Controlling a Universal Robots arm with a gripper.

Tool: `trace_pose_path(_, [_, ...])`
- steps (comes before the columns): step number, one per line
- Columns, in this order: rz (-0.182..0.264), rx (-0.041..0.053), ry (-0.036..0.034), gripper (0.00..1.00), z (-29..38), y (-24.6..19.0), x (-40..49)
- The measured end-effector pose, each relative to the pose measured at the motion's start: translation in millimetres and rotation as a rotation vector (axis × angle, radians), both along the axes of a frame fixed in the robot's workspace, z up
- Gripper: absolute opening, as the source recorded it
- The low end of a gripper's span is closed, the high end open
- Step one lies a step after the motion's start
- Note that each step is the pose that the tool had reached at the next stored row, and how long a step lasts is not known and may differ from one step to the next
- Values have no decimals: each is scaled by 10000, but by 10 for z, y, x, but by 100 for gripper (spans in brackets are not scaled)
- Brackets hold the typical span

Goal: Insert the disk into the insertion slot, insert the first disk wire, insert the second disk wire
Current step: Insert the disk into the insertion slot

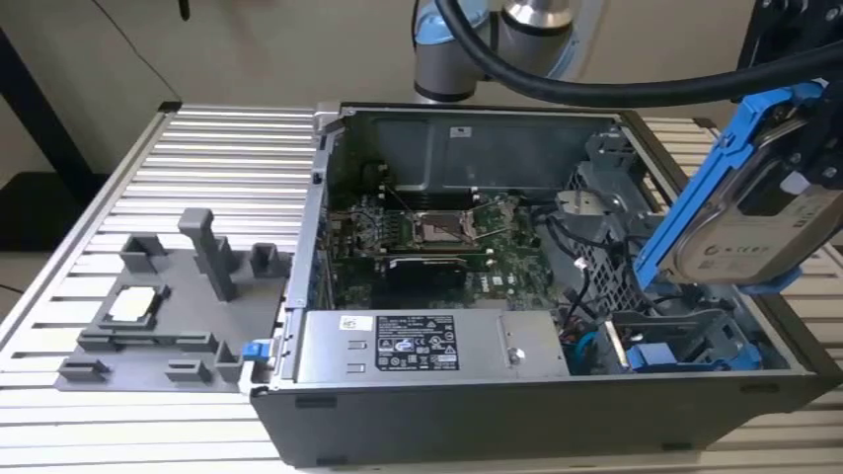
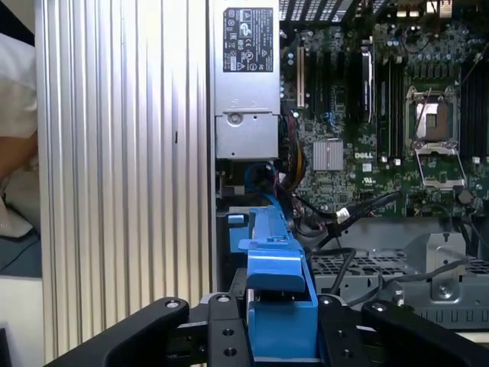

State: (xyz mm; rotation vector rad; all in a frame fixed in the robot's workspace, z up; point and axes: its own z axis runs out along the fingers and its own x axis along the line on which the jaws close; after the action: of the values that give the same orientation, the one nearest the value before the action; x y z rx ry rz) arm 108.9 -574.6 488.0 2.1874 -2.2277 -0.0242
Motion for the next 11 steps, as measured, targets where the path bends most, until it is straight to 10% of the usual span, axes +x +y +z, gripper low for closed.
trace_pose_path(4, [2,63,-139,33,-32,-2,1])
trace_pose_path(11, [1,115,-74,33,-111,-3,15])
